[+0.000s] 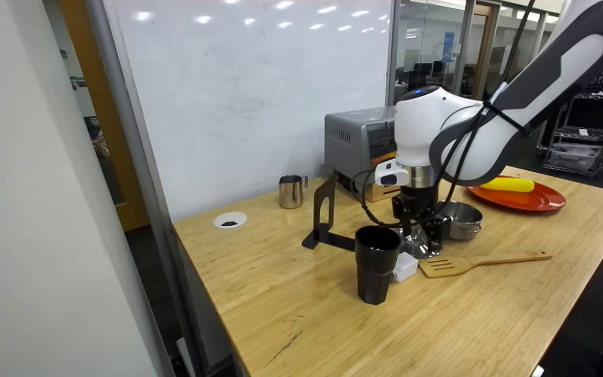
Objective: Take the white box out of the silver pot then close the pot
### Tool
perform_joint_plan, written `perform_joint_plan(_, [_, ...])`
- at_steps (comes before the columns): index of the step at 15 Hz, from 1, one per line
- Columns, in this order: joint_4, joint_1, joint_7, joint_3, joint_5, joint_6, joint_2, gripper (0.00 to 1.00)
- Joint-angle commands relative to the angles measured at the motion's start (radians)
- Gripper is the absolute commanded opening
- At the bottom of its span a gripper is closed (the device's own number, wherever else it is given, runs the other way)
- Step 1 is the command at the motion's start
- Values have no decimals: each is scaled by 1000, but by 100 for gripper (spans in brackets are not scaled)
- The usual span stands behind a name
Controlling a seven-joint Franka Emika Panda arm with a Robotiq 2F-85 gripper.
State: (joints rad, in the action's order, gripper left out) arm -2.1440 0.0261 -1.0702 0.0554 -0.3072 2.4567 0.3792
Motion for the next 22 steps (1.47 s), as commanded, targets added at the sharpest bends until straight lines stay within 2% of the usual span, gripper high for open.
perform_joint_plan(1, [-56, 7, 25, 4, -36, 7, -42, 45])
perform_joint_plan(7, [-75, 11, 28, 4, -47, 12, -59, 4])
perform_joint_plan(8, [-80, 11, 29, 4, -46, 12, -62, 1])
perform_joint_plan(14, [-89, 5, 37, 8, -26, 13, -84, 1])
perform_joint_plan(22, [-69, -14, 32, 6, 41, -49, -241, 1])
